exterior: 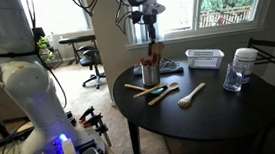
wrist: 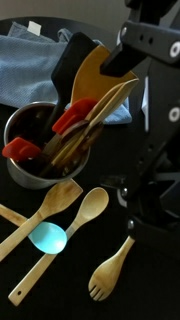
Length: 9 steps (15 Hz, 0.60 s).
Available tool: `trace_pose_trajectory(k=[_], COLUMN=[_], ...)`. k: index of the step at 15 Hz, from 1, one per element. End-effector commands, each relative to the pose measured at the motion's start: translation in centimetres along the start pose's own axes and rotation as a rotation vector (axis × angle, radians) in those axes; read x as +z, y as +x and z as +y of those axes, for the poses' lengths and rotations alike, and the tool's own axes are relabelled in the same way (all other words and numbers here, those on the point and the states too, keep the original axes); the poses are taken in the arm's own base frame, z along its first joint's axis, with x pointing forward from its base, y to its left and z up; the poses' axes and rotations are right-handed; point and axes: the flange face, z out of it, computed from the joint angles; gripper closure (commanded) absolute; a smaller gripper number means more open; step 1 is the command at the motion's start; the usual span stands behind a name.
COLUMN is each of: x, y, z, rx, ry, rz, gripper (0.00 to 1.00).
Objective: Remove one wooden spoon out of the utensil holder
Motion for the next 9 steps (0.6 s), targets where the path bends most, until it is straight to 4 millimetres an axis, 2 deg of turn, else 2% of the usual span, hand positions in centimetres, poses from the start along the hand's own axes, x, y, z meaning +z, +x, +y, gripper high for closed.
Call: trace_pose_trajectory(k=[1, 6, 9], x=[2.9, 5.1, 5.6], y=[2.7, 5.2, 5.8], z=[-0.9, -2.4, -3.4], rx=[-0.080, -0.219, -0.281], ry=[0.050, 0.036, 0.054], rz=[-0.057, -0.073, -0.069], gripper=[0.00, 0.00, 0.00])
